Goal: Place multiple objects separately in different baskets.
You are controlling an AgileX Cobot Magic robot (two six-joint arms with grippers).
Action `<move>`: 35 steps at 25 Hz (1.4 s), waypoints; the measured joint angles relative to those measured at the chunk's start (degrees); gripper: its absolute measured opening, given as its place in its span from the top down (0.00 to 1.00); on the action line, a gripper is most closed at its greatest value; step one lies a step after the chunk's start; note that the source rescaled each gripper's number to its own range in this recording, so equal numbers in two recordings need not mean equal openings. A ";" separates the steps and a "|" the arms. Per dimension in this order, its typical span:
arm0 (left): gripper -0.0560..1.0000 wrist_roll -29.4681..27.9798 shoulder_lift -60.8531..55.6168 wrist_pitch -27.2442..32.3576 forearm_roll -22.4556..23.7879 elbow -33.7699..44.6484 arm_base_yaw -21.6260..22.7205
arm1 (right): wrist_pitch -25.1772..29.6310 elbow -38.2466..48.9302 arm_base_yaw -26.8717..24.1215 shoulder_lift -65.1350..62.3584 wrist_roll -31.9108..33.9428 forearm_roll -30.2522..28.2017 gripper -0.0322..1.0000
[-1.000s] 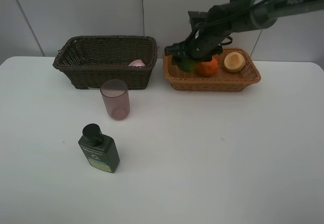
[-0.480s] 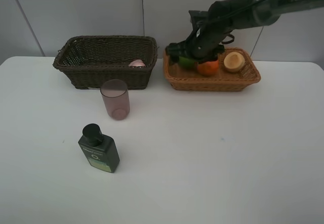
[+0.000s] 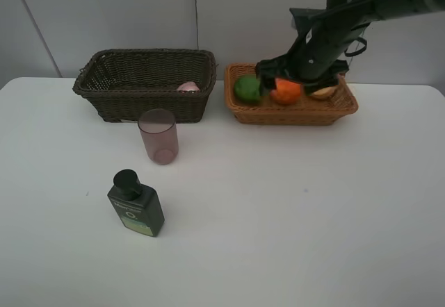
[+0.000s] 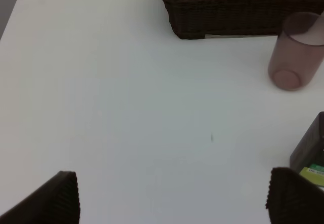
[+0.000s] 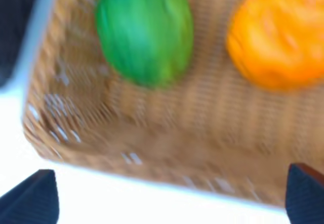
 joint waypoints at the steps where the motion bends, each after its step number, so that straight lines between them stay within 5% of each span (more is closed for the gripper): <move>1: 0.04 0.00 0.00 0.00 0.00 0.00 0.00 | 0.67 1.77 -0.97 -1.75 0.00 0.00 0.03; 11: 0.04 0.00 0.00 0.00 0.00 0.00 0.00 | 12.35 11.59 -9.99 -21.82 -1.45 -0.24 0.03; 24: 0.04 0.00 0.00 0.00 0.00 0.00 0.00 | 24.86 26.13 -10.38 -66.57 -4.69 0.54 0.03; 35: 0.04 0.00 0.00 0.00 0.00 0.00 0.00 | 26.32 34.62 -10.38 -96.11 -8.91 3.86 0.03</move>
